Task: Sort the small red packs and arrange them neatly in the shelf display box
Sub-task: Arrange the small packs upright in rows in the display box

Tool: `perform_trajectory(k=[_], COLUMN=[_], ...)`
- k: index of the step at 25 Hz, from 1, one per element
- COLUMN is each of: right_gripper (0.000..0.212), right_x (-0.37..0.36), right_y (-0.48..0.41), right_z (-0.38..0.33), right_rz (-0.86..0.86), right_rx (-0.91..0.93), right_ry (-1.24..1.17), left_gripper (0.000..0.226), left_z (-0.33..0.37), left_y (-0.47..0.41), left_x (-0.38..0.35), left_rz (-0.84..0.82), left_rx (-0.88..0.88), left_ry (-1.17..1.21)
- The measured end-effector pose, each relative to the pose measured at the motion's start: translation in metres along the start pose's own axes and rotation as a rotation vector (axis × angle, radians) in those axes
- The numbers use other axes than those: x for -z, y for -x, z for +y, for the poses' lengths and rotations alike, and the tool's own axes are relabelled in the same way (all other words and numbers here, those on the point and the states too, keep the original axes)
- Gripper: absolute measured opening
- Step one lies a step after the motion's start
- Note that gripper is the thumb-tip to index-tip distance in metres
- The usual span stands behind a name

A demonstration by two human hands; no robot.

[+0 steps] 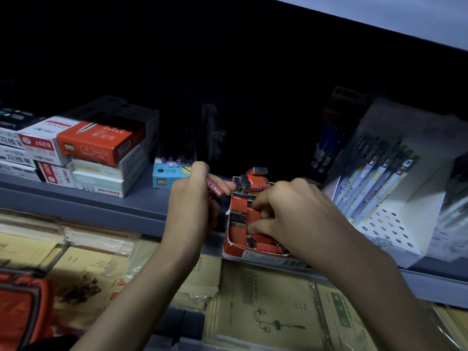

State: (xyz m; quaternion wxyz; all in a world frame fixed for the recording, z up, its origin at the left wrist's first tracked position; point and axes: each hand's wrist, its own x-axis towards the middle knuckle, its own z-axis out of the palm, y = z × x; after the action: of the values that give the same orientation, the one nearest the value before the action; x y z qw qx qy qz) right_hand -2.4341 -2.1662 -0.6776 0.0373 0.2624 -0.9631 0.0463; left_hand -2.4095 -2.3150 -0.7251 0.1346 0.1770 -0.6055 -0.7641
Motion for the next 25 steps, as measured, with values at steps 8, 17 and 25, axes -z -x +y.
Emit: perform_trajectory(k=[8, 17, 25], right_gripper=[0.023, 0.011, 0.027], right_x=[0.008, 0.007, 0.029], right_y=[0.0, -0.002, 0.0], right_z=[0.01, 0.014, 0.013], right_rz=[-0.16, -0.075, -0.345], right_rx=[0.045, -0.019, -0.076], right_ry=[-0.083, -0.226, -0.134], left_gripper=[0.052, 0.046, 0.044], left_z=[0.0, -0.002, -0.002], left_y=[0.0, 0.0, 0.001], left_x=[0.001, -0.001, -0.002], left_rz=[-0.011, 0.005, 0.007], left_rx=[0.013, -0.024, -0.051], left_ry=[0.03, 0.025, -0.001])
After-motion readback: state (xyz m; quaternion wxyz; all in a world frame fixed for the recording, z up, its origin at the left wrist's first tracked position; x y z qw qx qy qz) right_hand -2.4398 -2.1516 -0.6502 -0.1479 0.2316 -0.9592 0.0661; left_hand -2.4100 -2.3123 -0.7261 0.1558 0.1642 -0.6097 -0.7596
